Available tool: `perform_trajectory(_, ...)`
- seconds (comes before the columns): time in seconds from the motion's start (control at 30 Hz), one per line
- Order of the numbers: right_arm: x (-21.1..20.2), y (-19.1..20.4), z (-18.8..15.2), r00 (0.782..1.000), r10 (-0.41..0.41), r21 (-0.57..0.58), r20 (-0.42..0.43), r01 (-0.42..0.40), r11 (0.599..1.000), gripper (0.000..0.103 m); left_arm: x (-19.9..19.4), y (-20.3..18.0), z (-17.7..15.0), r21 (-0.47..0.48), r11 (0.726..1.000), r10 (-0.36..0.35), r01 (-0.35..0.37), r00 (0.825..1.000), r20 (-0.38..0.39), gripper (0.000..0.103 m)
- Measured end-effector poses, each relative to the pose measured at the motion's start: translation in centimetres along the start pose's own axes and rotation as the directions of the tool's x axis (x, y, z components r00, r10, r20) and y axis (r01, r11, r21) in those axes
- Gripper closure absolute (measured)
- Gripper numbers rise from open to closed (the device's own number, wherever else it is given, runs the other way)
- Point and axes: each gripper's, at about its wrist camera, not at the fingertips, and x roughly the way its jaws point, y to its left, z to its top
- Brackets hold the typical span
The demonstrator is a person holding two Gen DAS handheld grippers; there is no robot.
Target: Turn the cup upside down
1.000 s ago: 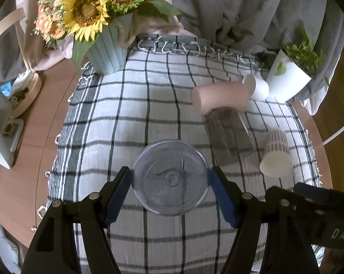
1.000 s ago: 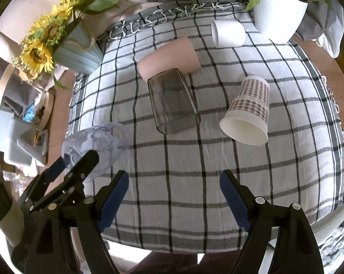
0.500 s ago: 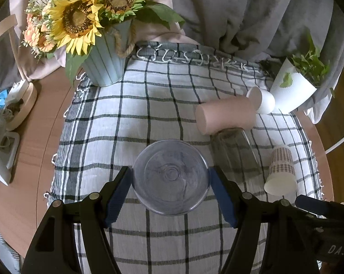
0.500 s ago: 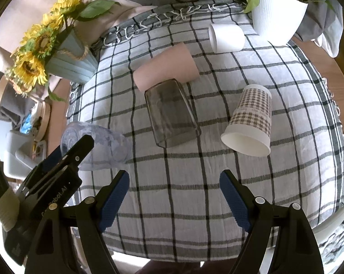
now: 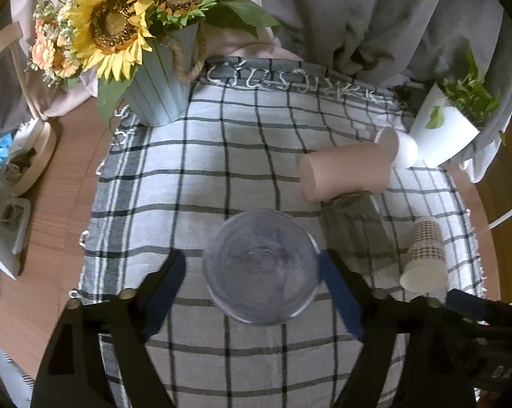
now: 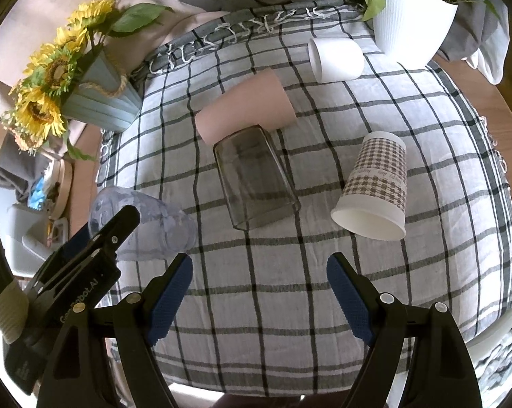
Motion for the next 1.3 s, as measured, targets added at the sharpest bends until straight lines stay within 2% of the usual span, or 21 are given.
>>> perform_trajectory(0.3,-0.7,-0.2,-0.3,1.000,-0.008,0.019,0.016,0.008,1.000,0.021,-1.1,0.3,-0.5,-0.018,1.000,-0.002,0.002,1.000,-0.001,0.015)
perform_trajectory(0.6,-3.3,-1.1,-1.8,0.998,0.016,0.024,0.056,-0.017,1.000,0.020,-6.0,0.1,-2.3,-0.065,0.997,0.048,-0.045,0.998,0.050,0.002)
perform_trajectory(0.77,-5.8,-1.4,-3.0,0.993,0.019,0.008,0.116,-0.020,1.000,0.016,-8.5,-0.1,-3.5,-0.087,0.995,0.063,-0.057,0.995,0.075,0.000)
perform_trajectory(1.0,-9.7,-1.2,-4.7,0.971,0.014,-0.049,0.238,-0.002,0.999,0.011,-11.5,-1.2,-5.3,-0.058,0.991,0.124,-0.117,0.985,0.123,0.000)
perform_trajectory(1.3,-12.3,-0.7,-6.7,0.937,-0.009,-0.135,0.349,0.059,0.989,0.011,-13.4,-2.3,-7.2,-0.046,0.989,0.146,-0.140,0.978,0.146,0.000)
